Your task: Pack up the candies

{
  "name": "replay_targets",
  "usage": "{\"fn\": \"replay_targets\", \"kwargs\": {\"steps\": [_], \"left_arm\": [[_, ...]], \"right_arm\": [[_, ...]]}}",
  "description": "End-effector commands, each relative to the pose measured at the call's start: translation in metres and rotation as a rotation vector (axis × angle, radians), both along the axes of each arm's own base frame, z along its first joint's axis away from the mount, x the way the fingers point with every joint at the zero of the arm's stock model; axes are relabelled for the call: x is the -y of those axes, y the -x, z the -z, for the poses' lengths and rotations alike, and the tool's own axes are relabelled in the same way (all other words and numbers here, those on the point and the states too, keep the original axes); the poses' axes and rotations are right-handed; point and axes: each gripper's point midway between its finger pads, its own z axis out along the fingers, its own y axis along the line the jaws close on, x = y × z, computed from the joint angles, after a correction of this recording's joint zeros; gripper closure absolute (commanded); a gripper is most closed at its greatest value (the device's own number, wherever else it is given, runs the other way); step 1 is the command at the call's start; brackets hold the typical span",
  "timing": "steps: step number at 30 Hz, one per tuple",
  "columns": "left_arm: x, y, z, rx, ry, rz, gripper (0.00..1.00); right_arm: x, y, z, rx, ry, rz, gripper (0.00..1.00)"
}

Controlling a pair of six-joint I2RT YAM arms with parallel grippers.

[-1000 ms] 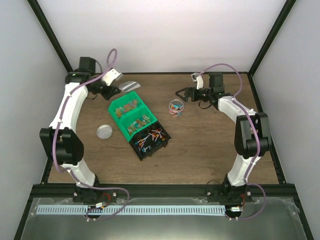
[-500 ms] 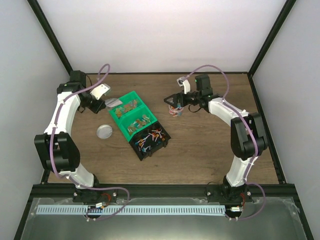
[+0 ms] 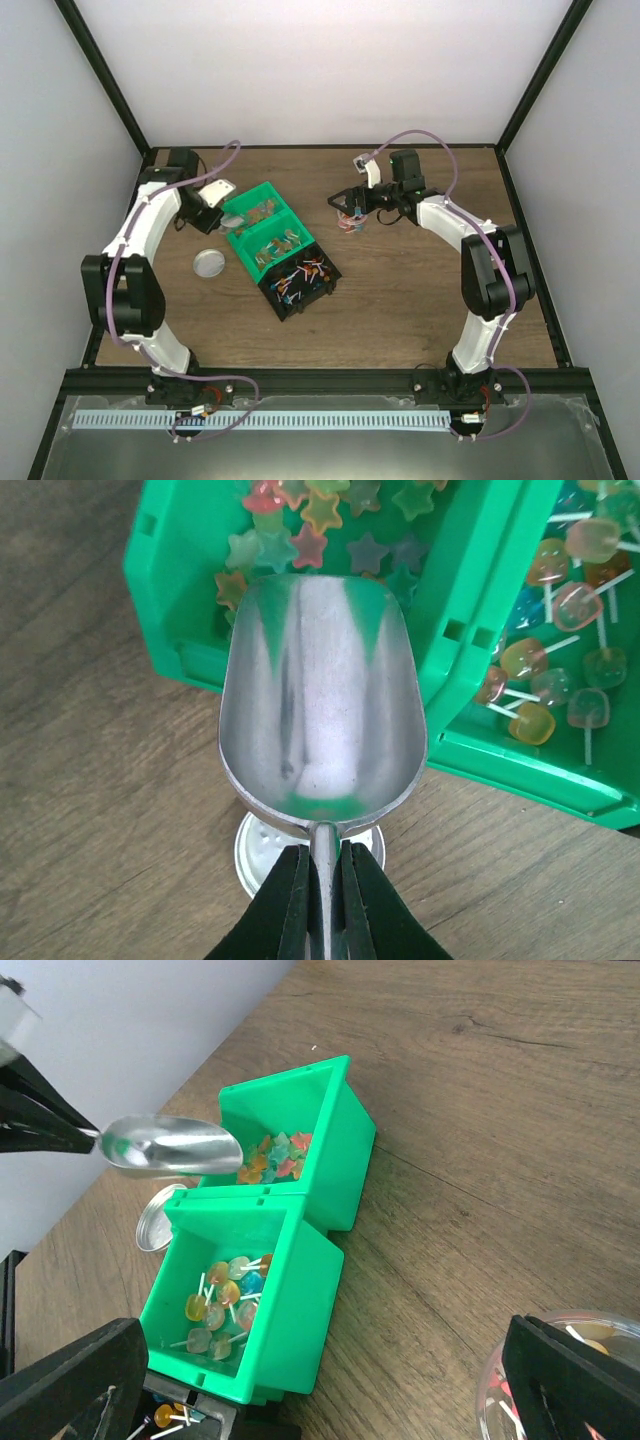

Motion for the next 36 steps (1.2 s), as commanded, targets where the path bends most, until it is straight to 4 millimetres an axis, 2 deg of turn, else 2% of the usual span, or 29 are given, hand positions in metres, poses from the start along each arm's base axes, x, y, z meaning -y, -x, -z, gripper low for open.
{"fn": "replay_targets", "kwargs": {"steps": [1, 8, 19, 31, 36], "left_arm": [[-0.001, -0.011, 0.014, -0.024, -0.088, -0.042, 0.96], [-0.002, -0.026, 0.026, -0.041, -0.132, -0.054, 0.96], [0.017, -0.040, 0.046, -0.062, -0.049, -0.010, 0.96], [0.032, -0.054, 0.064, -0.035, 0.024, 0.059, 0.96], [0.037, -0.057, 0.066, -0.024, 0.045, 0.076, 0.96]], "right_arm": [[-0.002, 0.001, -0.008, 0.024, -0.007, -0.016, 0.00], [-0.008, 0.006, -0.003, 0.013, -0.013, -0.041, 0.02], [-0.020, 0.010, 0.004, 0.013, 0.005, -0.064, 0.04], [-0.047, 0.017, 0.017, 0.025, 0.057, -0.104, 0.05], [-0.065, 0.012, 0.010, 0.059, 0.091, -0.110, 0.06]]}}
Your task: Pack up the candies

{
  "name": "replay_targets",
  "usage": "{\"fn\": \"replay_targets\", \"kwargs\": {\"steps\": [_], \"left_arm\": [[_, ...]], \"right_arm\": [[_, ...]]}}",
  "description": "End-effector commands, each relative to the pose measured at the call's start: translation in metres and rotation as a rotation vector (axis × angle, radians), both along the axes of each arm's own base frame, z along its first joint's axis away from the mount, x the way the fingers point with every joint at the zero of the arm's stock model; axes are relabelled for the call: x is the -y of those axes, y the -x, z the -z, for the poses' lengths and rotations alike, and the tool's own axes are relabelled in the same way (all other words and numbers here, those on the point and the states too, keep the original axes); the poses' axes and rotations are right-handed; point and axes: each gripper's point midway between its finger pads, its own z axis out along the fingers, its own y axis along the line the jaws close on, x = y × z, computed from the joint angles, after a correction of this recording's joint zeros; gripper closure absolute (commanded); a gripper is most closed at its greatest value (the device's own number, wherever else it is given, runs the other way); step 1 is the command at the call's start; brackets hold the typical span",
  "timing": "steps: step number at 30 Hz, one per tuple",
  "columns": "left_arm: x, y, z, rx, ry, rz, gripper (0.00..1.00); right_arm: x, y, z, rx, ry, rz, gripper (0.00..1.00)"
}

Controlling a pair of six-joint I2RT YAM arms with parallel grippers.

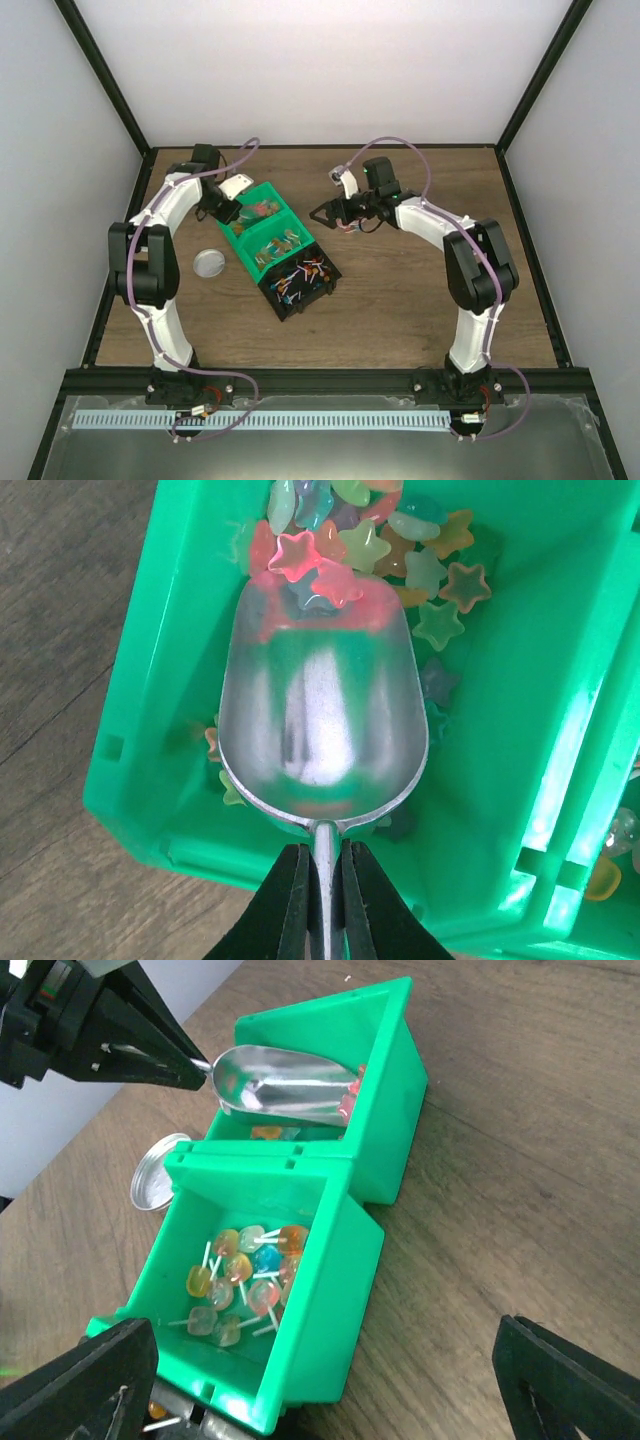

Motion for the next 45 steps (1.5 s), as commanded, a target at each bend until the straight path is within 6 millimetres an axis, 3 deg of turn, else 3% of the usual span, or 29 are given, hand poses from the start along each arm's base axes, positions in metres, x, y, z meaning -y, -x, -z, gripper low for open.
{"fn": "replay_targets", "kwargs": {"steps": [1, 7, 15, 26, 36, 45], "left_arm": [[0.006, 0.001, 0.015, -0.027, 0.026, 0.030, 0.96], [0.006, 0.001, 0.014, -0.020, 0.028, 0.038, 0.96], [0.007, 0.003, 0.011, -0.013, 0.030, 0.047, 0.96], [0.009, 0.004, 0.016, -0.009, 0.047, 0.052, 0.96], [0.015, 0.000, 0.032, -0.010, 0.073, 0.070, 0.96], [0.031, -0.003, 0.048, 0.006, 0.161, 0.124, 0.96]], "right_arm": [[-0.023, -0.011, -0.019, 0.081, 0.029, -0.014, 0.06], [-0.053, -0.025, -0.021, 0.112, 0.063, -0.021, 0.07], [-0.079, -0.024, 0.007, 0.152, 0.162, -0.027, 0.11], [-0.087, -0.024, 0.049, 0.159, 0.282, -0.006, 0.26], [-0.095, -0.015, 0.065, 0.169, 0.307, -0.046, 0.45], [-0.095, -0.012, 0.065, 0.214, 0.307, -0.062, 0.54]]}}
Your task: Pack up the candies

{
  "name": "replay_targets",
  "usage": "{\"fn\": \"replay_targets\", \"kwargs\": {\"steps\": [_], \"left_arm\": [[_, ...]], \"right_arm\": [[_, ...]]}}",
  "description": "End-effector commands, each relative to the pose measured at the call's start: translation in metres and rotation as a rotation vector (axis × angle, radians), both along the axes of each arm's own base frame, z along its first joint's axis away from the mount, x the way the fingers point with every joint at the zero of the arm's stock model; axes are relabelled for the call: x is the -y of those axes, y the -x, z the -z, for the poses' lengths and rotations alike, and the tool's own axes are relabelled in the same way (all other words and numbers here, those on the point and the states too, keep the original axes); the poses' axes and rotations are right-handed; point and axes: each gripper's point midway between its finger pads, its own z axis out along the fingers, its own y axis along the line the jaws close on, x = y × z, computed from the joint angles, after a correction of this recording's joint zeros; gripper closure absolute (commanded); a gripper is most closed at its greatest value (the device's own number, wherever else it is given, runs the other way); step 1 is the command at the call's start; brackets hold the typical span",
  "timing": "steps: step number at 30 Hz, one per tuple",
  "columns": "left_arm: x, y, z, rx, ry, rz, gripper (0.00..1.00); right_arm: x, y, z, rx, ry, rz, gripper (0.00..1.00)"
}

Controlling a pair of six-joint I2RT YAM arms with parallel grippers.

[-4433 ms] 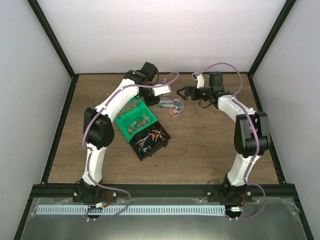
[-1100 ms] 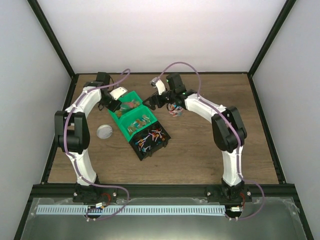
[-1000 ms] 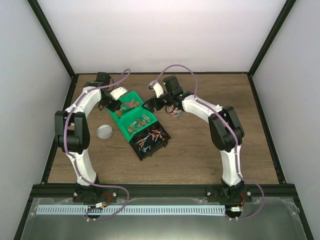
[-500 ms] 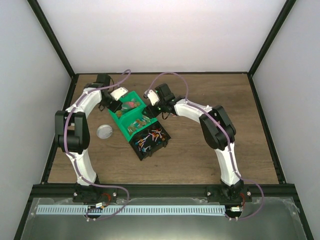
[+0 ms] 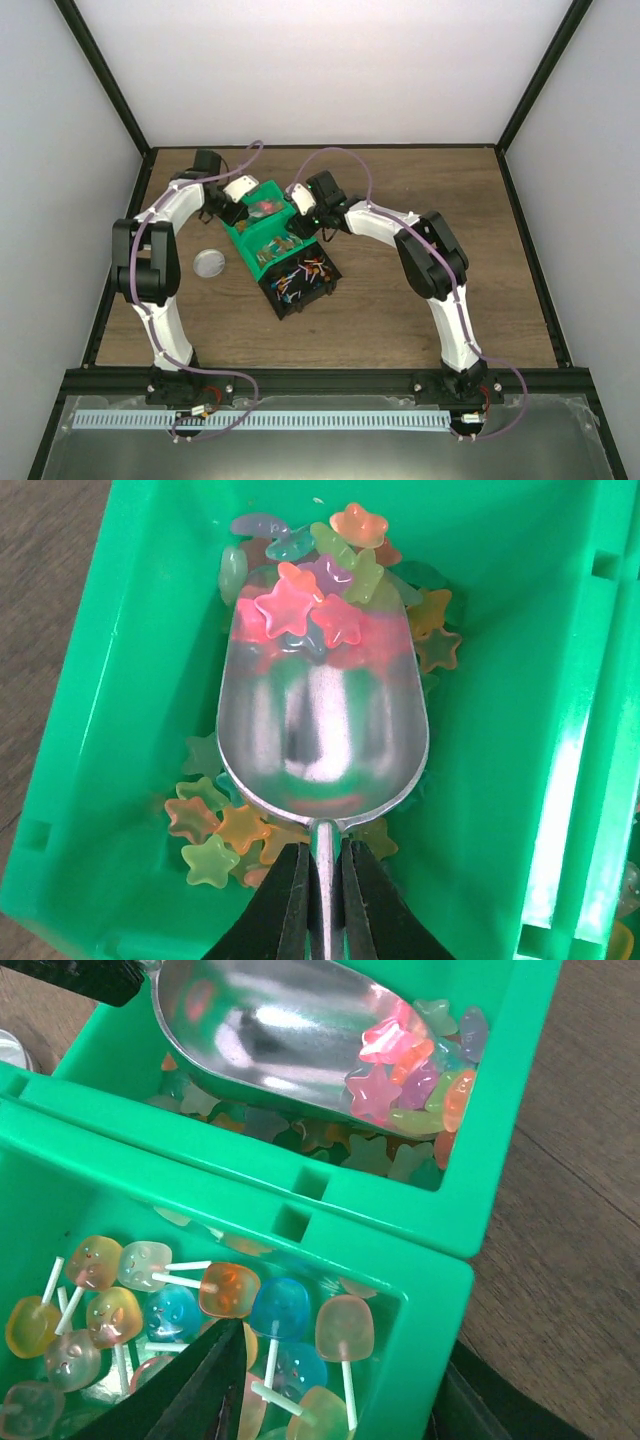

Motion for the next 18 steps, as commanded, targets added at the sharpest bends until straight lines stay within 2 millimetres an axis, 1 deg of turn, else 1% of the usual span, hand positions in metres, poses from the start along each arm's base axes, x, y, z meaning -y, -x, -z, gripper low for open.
{"fn": "replay_targets", "kwargs": {"steps": [1, 5, 7, 9, 12, 14, 18], "left_arm": [[0.012, 0.011, 0.033, -0.059, 0.056, 0.050, 0.96], [0.017, 0.010, 0.038, -0.046, 0.097, 0.071, 0.96], [0.018, 0.010, 0.036, -0.031, 0.108, 0.082, 0.96], [0.017, 0.008, 0.029, -0.004, 0.135, 0.083, 0.96], [0.013, 0.006, 0.016, 0.042, 0.210, 0.084, 0.96], [0.009, 0.007, 0.013, 0.073, 0.223, 0.100, 0.96], [-0.006, 0.003, 0.007, 0.131, 0.237, 0.081, 0.96]], "right_arm": [[-0.008, 0.000, -0.011, 0.058, -0.021, -0.032, 0.55], [-0.008, 0.001, -0.014, 0.073, -0.026, -0.046, 0.56], [-0.008, 0.003, -0.014, 0.078, -0.027, -0.052, 0.56], [-0.007, 0.003, -0.016, 0.087, -0.029, -0.055, 0.57], [-0.008, 0.004, -0.018, 0.093, -0.035, -0.064, 0.57], [-0.008, 0.004, -0.019, 0.097, -0.037, -0.064, 0.57], [-0.006, 0.005, -0.018, 0.098, -0.031, -0.062, 0.57]]}}
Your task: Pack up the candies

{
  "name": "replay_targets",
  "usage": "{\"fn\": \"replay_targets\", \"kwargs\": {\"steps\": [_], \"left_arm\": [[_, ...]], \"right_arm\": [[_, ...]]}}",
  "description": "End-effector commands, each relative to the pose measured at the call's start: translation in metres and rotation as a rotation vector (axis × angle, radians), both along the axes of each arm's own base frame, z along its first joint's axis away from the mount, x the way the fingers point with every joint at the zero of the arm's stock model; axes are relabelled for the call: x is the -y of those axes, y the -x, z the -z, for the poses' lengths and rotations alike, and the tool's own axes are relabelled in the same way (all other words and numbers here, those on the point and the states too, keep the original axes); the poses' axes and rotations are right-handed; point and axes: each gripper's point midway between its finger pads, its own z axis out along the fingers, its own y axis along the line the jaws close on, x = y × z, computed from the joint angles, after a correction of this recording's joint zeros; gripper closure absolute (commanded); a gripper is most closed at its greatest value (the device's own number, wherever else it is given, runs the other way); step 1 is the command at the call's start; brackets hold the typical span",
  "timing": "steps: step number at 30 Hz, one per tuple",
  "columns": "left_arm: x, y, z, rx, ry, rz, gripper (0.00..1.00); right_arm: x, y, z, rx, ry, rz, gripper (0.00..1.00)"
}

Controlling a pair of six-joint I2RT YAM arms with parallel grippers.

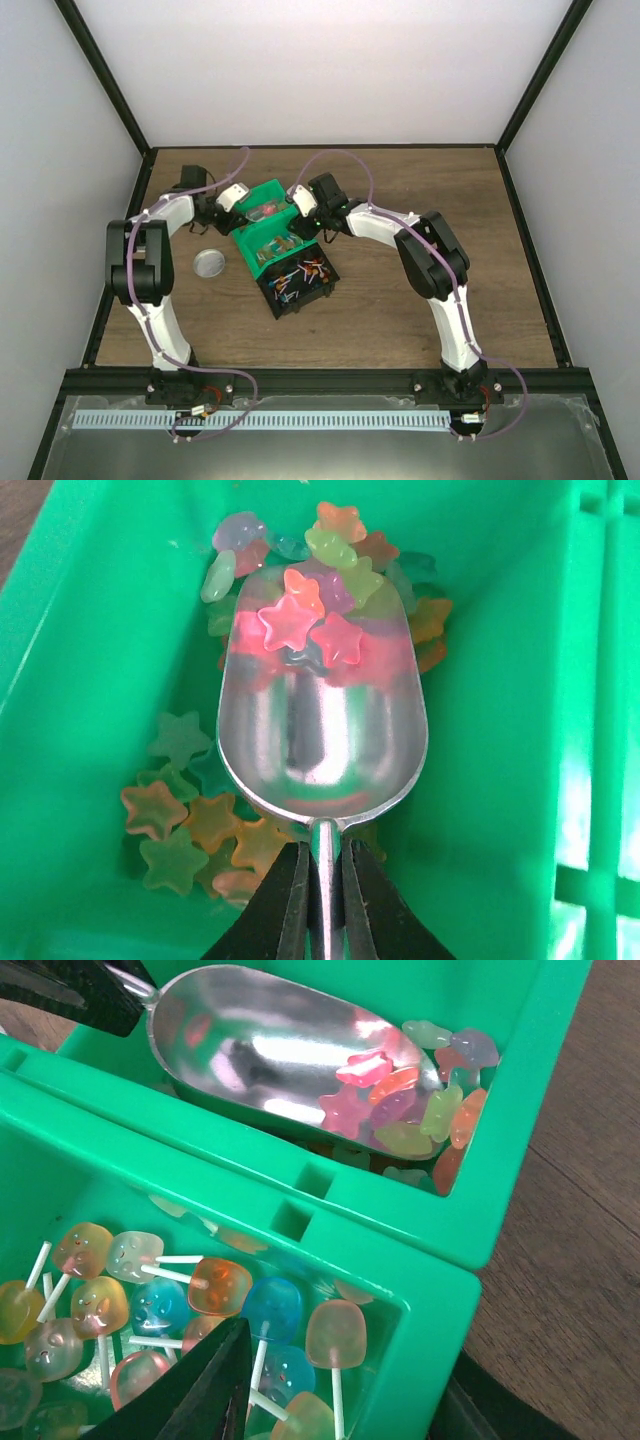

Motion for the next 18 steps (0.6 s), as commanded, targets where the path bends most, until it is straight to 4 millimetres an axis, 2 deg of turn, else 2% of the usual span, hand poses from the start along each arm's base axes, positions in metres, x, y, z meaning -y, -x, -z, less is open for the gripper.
{"fn": "replay_targets", "kwargs": {"steps": [1, 4, 7, 8, 11, 13, 16, 18], "left_arm": [[-0.004, 0.001, -0.013, 0.062, 0.067, 0.019, 0.96], [0.005, 0.005, -0.007, 0.045, 0.095, 0.048, 0.96], [-0.002, 0.006, 0.000, 0.057, 0.076, 0.018, 0.96], [0.001, 0.009, -0.002, 0.058, 0.077, 0.041, 0.96], [-0.007, 0.005, -0.016, 0.127, 0.068, 0.023, 0.96], [0.001, 0.007, -0.009, 0.099, 0.059, 0.043, 0.96], [0.027, 0.020, 0.007, 0.029, 0.049, 0.138, 0.96], [0.017, 0.018, 0.009, 0.056, 0.012, 0.112, 0.96]], "right_arm": [[-0.011, 0.008, -0.024, 0.058, -0.036, -0.058, 0.57], [-0.013, 0.006, -0.024, 0.055, -0.040, -0.055, 0.58], [-0.012, 0.007, -0.024, 0.051, -0.035, -0.054, 0.57], [-0.012, 0.008, -0.023, 0.053, -0.038, -0.056, 0.57], [-0.012, 0.008, -0.023, 0.050, -0.036, -0.057, 0.57], [-0.013, 0.008, -0.025, 0.053, -0.042, -0.060, 0.57], [-0.015, 0.007, -0.025, 0.051, -0.044, -0.065, 0.57], [-0.013, 0.007, -0.026, 0.055, -0.035, -0.061, 0.57]]}}
